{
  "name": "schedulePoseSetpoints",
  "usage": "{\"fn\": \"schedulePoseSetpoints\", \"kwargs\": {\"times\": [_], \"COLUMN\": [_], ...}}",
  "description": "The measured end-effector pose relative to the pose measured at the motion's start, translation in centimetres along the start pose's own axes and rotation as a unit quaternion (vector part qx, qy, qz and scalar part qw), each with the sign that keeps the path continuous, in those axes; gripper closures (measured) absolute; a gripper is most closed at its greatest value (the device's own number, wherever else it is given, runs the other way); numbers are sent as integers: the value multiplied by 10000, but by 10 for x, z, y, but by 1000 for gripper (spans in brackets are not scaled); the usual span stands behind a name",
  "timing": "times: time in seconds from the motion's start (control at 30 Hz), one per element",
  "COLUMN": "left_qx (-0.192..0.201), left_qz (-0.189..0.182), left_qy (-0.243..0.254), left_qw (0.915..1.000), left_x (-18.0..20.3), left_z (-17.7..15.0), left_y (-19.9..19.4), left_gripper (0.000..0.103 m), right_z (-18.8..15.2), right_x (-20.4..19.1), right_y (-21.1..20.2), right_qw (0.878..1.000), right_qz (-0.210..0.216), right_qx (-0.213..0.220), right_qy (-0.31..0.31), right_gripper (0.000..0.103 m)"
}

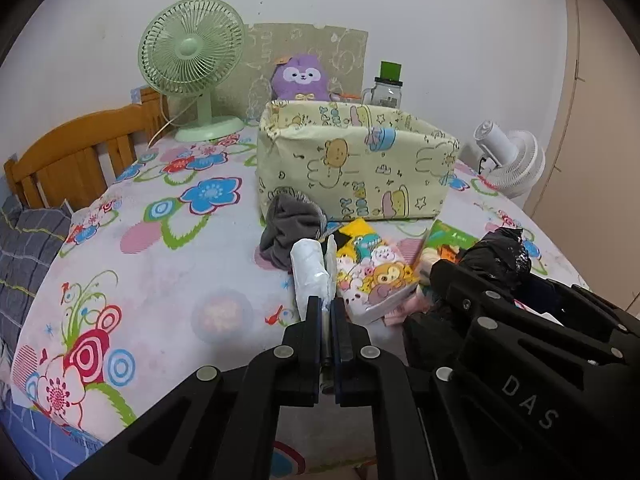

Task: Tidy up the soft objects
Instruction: 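Close the left tool on the white rolled cloth while the right tool holds the black bag, then lift the black bag and white cloth and carry both over the fabric box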

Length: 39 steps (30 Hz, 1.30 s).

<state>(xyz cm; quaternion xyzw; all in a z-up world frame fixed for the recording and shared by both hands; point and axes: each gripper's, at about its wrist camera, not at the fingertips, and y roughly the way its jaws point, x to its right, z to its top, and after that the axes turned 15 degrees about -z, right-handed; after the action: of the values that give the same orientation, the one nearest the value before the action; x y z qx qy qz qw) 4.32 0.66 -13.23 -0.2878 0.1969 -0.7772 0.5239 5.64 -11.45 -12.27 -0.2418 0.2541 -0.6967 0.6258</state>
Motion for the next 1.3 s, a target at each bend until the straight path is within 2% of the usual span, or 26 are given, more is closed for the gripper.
{"fn": "schedulePoseSetpoints", "kwargs": {"times": [0.8,1.3], "left_qx": [398,607], "left_qz": [110,129], "left_qy": [500,549], "left_qw": [9979,9966], "left_x": [53,62], "left_z": [48,70], "left_y": [-20,-30], "left_gripper": [102,102], "right_z": [47,72], "right_x": [26,26], "right_y": [-40,-54], "right_qw": [9986,9965], "right_qz": [-65,-140], "right_qx": [533,814], "right_qy": [-1,-151], "right_gripper": [50,51]}}
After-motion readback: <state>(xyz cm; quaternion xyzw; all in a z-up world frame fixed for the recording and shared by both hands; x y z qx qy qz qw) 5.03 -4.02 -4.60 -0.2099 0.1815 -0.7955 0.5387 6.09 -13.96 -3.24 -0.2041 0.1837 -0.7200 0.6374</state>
